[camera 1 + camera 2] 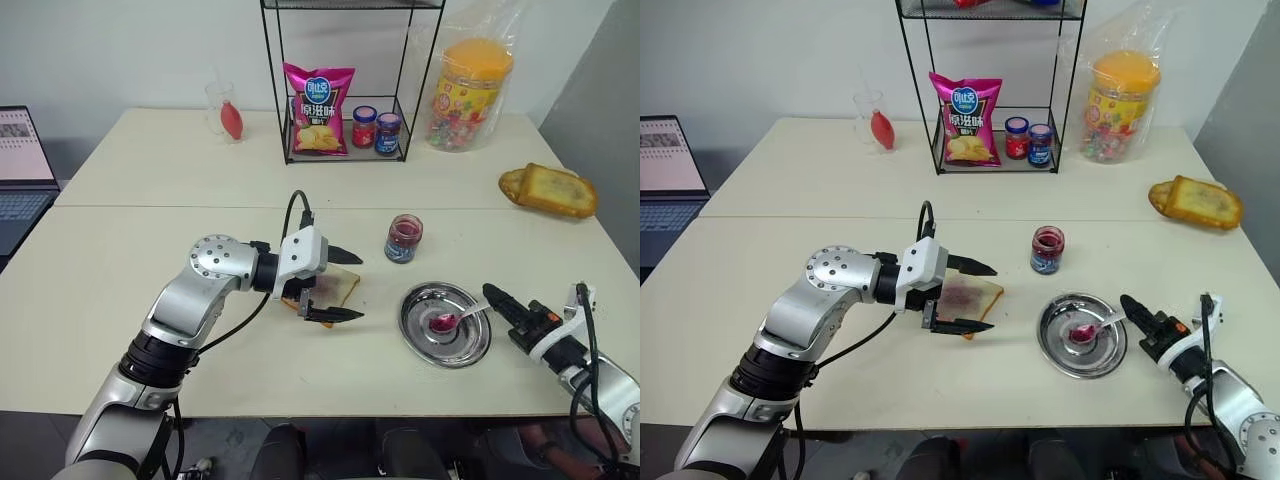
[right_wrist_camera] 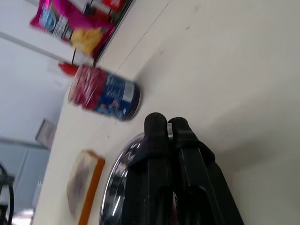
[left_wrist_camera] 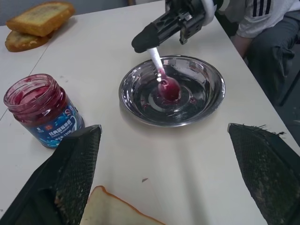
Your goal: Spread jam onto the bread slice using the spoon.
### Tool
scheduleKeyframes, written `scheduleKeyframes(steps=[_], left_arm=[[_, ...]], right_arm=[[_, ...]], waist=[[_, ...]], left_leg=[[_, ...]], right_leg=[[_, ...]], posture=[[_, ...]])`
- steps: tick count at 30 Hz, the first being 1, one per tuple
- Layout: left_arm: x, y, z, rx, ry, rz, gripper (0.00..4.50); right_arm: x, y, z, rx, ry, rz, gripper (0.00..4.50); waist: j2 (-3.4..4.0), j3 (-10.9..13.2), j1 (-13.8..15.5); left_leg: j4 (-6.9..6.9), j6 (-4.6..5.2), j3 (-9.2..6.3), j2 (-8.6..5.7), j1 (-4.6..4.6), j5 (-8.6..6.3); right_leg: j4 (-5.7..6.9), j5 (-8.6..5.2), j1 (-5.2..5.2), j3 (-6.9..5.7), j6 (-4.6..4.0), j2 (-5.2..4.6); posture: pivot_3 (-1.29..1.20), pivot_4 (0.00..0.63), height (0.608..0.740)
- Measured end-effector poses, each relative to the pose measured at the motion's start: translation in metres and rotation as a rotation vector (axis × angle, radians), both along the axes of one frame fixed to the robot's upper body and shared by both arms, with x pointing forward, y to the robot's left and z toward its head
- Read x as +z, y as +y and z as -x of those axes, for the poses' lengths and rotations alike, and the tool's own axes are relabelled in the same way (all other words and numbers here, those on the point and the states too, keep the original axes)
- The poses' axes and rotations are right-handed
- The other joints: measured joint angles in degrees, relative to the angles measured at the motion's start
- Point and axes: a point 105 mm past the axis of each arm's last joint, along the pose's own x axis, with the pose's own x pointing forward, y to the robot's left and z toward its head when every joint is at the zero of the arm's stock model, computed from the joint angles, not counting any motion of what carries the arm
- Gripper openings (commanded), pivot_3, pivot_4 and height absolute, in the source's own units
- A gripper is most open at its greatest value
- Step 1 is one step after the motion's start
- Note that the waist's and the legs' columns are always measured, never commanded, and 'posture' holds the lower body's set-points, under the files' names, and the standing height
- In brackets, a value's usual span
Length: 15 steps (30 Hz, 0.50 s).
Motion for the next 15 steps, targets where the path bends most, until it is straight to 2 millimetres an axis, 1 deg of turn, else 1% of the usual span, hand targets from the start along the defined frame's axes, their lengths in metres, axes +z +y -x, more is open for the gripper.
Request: scheduleKeyframes(steps=[3, 5, 6, 9, 10, 12, 14, 15], left_arm=[[0.0, 0.002, 0.0, 0.008, 0.02, 0.001, 4.5], [-0.001, 0.007, -0.002, 0.027, 0.039, -0.006, 4.5], [-0.001, 0.012, -0.004, 0.05, 0.05, -0.005, 4.5], [-0.002, 0.019, -0.009, 0.084, 0.072, -0.003, 4.5], [-0.003, 0.023, -0.013, 0.118, 0.079, 0.004, 4.5], [-0.002, 0.026, -0.016, 0.148, 0.08, 0.014, 4.5], [0.001, 0.032, -0.024, 0.213, 0.093, 0.049, 4.5], [0.008, 0.033, -0.032, 0.274, 0.09, 0.11, 4.5]], right_arm=[[0.017, 0.005, -0.001, 0.05, -0.052, -0.004, 0.07], [0.034, 0.007, -0.005, 0.083, -0.101, -0.003, 0.07], [0.049, 0.008, -0.009, 0.102, -0.143, 0.009, 0.07], [0.074, 0.01, -0.017, 0.115, -0.218, 0.024, 0.07], [0.087, 0.014, -0.023, 0.128, -0.255, 0.019, 0.07], [0.102, 0.019, -0.031, 0.14, -0.299, 0.02, 0.07], [0.118, 0.025, -0.045, 0.137, -0.338, 0.039, 0.07], [0.133, 0.032, -0.063, 0.115, -0.377, 0.068, 0.07]], waist=[[0.0, 0.0, 0.0], [0.0, 0.0, -0.1], [0.0, 0.0, -0.2], [-0.01, 0.0, -0.1], [-0.01, 0.0, -0.1], [-0.01, 0.0, -0.1], [-0.01, 0.1, -0.2], [0.01, 0.1, -0.3]], left_leg=[[0.0, 0.0, 0.01, 0.0, 0.0, 0.0], [0.01, 0.0, 0.03, 0.0, 0.0, 0.0], [0.02, 0.0, 0.04, -0.01, 0.01, 0.0], [0.01, 0.0, 0.0, -0.01, 0.0, 0.0], [0.0, 0.0, -0.01, 0.0, -0.01, 0.0], [0.0, 0.0, 0.0, -0.01, -0.02, 0.0], [0.02, 0.0, 0.03, 0.0, -0.03, 0.0], [0.04, 0.0, 0.09, 0.01, -0.02, 0.0]], right_leg=[[0.0, 0.0, 0.0, 0.01, 0.0, 0.0], [0.01, 0.0, 0.0, 0.03, 0.0, 0.0], [0.01, 0.0, 0.0, 0.04, 0.0, 0.0], [0.01, 0.01, 0.0, -0.01, 0.01, 0.0], [0.01, 0.01, -0.01, -0.01, 0.01, 0.01], [0.0, 0.0, -0.02, 0.0, 0.01, 0.01], [-0.01, 0.01, -0.05, 0.03, 0.01, 0.0], [0.01, 0.04, -0.08, 0.08, 0.05, -0.01]], posture=[[0.0, 0.15, 0.74], [0.0, 0.15, 0.74], [0.0, 0.15, 0.74], [0.0, 0.15, 0.74], [0.0, 0.15, 0.74], [0.0, 0.15, 0.74], [0.0, 0.15, 0.74], [0.0, 0.15, 0.74]])
